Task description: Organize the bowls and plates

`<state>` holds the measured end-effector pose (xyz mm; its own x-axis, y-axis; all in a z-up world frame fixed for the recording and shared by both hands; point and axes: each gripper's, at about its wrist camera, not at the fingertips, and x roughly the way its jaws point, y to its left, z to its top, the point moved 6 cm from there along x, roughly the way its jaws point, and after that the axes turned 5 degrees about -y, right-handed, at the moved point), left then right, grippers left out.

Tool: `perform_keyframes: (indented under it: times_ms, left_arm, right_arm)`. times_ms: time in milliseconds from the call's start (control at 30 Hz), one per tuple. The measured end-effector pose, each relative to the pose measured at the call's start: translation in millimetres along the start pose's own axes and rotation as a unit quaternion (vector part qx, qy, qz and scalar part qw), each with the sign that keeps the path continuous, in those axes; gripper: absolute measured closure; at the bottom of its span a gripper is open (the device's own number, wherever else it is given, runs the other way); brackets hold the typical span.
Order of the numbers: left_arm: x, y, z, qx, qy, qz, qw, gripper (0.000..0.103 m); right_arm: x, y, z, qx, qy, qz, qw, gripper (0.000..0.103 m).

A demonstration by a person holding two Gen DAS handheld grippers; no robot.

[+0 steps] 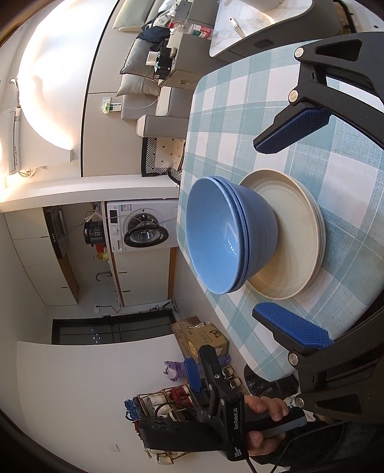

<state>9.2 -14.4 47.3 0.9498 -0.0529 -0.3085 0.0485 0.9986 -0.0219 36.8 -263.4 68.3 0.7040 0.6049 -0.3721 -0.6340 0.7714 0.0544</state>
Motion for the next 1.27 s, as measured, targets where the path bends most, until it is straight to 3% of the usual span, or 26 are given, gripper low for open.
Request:
perform_keyframes:
  times_ms: [1267]
  left_arm:
    - [7.2,-3.6,-9.1,0.014,0.012,-0.006,0.9998,0.0]
  right_arm:
    - [0.0,8.6,-1.8,-0.012,0.005,0.014,1.0,0.001]
